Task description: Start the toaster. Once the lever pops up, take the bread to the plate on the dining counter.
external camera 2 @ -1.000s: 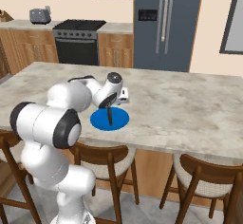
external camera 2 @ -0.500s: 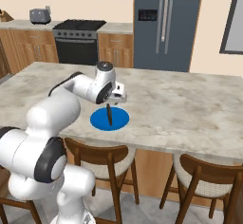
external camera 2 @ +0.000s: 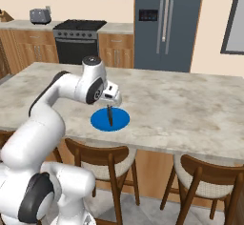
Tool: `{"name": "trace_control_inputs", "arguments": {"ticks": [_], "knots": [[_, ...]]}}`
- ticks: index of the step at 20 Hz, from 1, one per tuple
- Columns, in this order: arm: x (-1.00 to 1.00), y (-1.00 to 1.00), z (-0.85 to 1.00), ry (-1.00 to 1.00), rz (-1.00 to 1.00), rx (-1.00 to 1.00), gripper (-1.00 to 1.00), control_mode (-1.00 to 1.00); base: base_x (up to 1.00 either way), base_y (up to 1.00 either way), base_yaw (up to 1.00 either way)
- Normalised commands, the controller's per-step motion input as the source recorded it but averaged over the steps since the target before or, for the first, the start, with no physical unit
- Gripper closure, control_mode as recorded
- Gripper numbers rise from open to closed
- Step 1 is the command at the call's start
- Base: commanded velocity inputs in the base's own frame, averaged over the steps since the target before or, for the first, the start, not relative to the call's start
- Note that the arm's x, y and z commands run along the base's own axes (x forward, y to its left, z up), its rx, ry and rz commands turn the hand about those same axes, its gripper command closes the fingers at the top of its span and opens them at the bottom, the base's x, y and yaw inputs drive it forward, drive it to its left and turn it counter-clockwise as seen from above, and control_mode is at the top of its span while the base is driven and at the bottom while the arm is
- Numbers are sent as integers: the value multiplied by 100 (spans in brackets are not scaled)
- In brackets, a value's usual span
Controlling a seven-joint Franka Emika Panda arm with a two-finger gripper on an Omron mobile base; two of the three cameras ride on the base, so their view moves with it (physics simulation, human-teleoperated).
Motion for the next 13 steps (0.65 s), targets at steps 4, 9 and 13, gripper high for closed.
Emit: {"name": "trace_control_inputs", "arguments": {"ticks": [4, 9, 13], "knots": [[-80, 5, 33, 0, -1, 0, -100, -100, 0, 0, 0], [-80, 23, 22, 0, 0, -2, -100, -100, 0, 0, 0], [-69, 36, 22, 0, 0, -3, -100, -100, 0, 0, 0]]}}
